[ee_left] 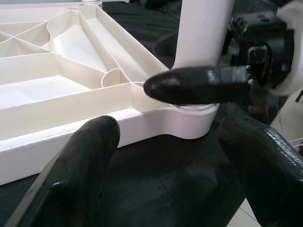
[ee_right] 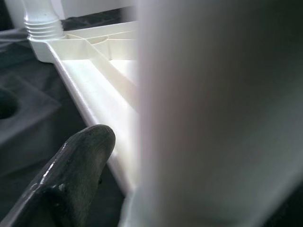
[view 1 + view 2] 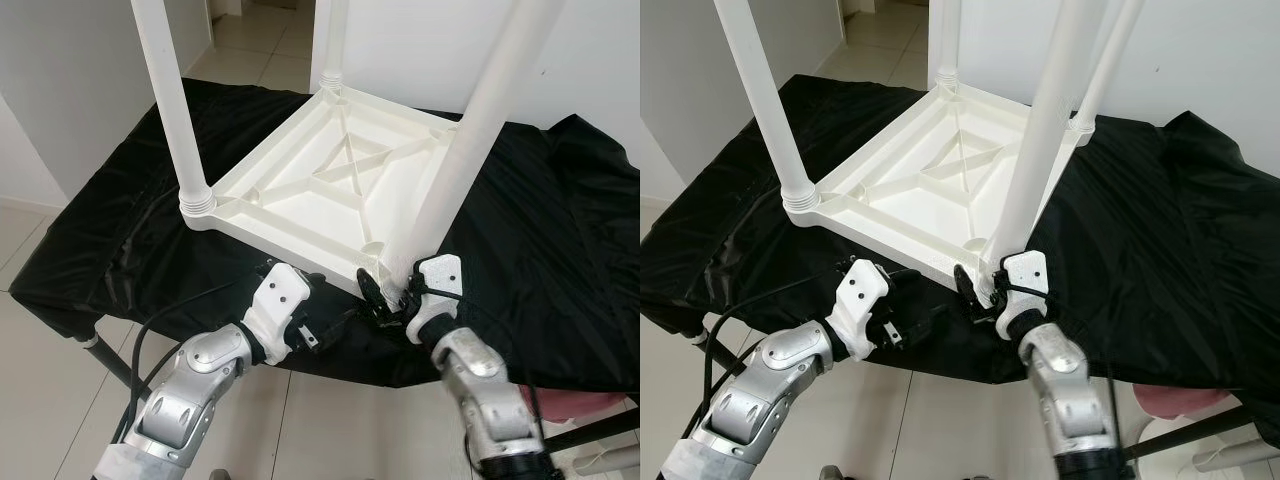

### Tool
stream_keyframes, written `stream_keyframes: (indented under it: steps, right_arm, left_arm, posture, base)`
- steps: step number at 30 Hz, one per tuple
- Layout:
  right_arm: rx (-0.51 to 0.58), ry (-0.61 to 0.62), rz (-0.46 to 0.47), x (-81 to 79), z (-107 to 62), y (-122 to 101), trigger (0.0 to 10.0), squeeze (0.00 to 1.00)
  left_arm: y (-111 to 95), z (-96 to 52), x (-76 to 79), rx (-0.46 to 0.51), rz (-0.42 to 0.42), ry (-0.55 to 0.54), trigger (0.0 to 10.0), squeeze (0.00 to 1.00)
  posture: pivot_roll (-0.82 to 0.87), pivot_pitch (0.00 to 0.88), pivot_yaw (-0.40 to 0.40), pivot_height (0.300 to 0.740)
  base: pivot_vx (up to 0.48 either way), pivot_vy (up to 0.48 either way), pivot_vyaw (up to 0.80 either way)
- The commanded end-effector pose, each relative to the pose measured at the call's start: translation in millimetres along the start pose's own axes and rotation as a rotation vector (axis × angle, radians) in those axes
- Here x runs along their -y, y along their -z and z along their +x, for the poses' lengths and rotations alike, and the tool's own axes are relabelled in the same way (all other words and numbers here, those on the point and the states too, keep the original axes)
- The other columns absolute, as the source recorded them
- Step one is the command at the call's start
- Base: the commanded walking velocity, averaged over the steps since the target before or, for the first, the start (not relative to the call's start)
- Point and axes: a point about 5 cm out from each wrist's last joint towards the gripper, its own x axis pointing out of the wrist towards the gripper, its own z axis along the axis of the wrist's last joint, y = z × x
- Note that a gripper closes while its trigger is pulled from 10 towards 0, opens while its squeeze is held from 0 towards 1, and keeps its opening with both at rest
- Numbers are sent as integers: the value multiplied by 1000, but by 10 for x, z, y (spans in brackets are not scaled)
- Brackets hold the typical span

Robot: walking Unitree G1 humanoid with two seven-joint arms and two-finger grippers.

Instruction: Building children table

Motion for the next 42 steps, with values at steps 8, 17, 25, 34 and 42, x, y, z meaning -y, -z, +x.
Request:
stream_keyframes:
  steps: [8, 17, 25, 34, 42]
  right_arm:
    - [-36, -172, -49, 171, 27, 45, 10000, 0]
    - [-58, -168, -32, 273, 87, 116, 0, 0]
    - [-58, -266, 44, 211, 51, 154, 10000, 0]
    - [-7, -117, 44, 170, 83, 79, 10000, 0]
    - [55, 73, 39, 87, 72, -52, 10000, 0]
  left_arm:
    - [39, 12, 34, -17, 4, 9, 10000, 0]
    - [59, 2, 57, -26, -1, 16, 10000, 0]
    - [76, -6, 59, -34, -8, 20, 10000, 0]
    - [71, 14, 61, -28, -11, 26, 10000, 0]
    - [91, 17, 64, -30, -14, 38, 10000, 0]
  posture:
    - [28, 75, -49, 740]
    - [38, 76, -50, 740]
    - [32, 77, -52, 740]
    - [28, 72, -57, 740]
    - [2, 71, -46, 740]
  base:
    - [0, 0, 0]
    - [0, 0, 0]
    - [0, 0, 0]
    - [0, 0, 0]
    - [0, 0, 0]
